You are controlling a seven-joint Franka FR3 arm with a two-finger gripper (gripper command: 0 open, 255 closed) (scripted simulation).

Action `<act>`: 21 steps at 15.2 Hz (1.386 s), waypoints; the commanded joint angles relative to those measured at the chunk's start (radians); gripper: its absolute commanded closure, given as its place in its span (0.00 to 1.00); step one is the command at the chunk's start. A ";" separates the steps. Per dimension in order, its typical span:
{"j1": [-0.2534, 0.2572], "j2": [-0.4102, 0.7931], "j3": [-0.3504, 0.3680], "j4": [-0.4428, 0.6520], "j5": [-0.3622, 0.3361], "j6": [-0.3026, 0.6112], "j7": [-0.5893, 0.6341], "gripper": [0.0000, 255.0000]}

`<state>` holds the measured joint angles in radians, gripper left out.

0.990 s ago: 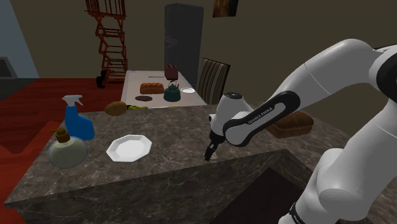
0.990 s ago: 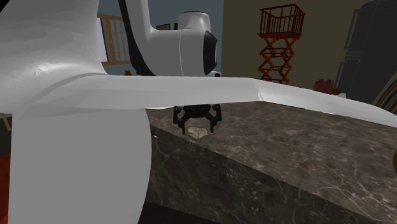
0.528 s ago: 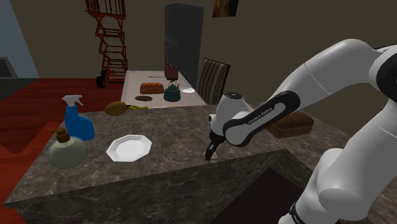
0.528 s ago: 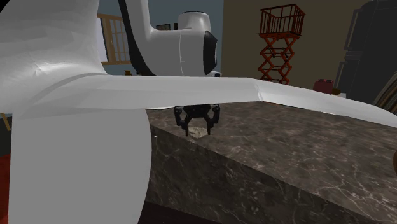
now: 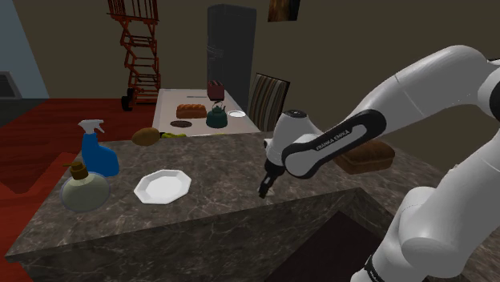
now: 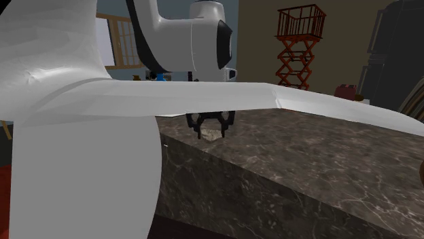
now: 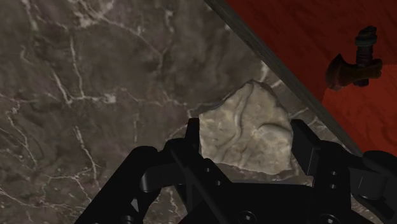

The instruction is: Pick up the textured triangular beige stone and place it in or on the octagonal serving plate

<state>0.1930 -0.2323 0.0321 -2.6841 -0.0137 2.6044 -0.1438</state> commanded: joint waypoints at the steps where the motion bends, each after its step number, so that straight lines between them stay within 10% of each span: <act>1: 0.000 -0.023 -0.001 0.009 0.002 -0.033 -0.003 1.00; 12: 0.003 -0.128 -0.004 0.070 0.007 -0.198 -0.009 1.00; 21: 0.042 0.178 0.087 0.392 -0.026 -0.218 0.145 1.00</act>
<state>0.2305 -0.0896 0.1111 -2.3374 -0.0338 2.3977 -0.0158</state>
